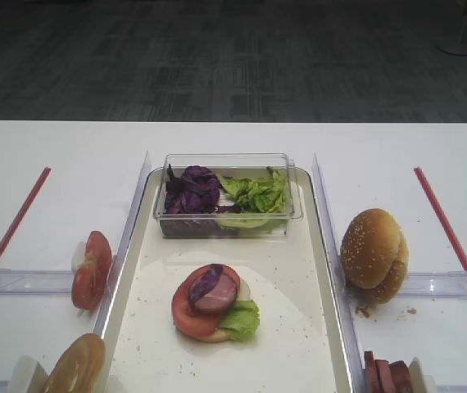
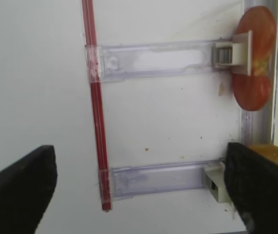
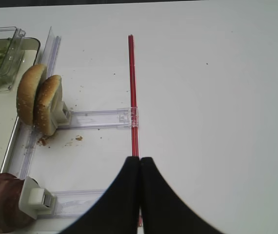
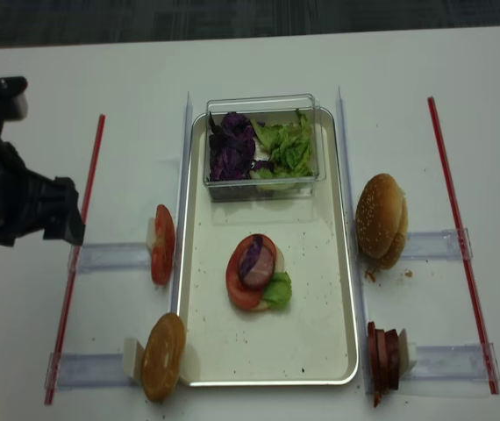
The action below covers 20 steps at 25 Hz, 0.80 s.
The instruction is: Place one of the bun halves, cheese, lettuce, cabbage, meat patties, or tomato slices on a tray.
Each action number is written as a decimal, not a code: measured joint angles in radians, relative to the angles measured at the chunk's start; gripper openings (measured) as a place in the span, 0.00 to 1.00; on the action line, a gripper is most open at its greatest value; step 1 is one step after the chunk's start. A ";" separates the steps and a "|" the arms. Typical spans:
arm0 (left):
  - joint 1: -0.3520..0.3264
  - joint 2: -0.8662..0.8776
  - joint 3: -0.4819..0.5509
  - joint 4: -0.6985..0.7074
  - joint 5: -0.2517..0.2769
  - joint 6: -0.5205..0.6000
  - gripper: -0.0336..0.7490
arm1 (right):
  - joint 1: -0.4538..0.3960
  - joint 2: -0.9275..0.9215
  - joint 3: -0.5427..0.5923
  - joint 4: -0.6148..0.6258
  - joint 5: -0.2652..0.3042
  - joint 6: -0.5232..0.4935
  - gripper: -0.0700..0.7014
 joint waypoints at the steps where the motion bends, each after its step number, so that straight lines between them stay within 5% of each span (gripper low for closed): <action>1: 0.000 -0.039 0.020 0.000 -0.005 0.000 0.86 | 0.000 0.000 0.000 0.000 0.000 0.000 0.56; 11: 0.000 -0.547 0.275 0.000 -0.104 0.000 0.86 | 0.000 0.000 0.000 0.000 0.000 0.000 0.56; 20: 0.000 -0.903 0.441 0.002 -0.090 -0.020 0.86 | 0.000 0.000 0.000 0.000 0.000 0.000 0.56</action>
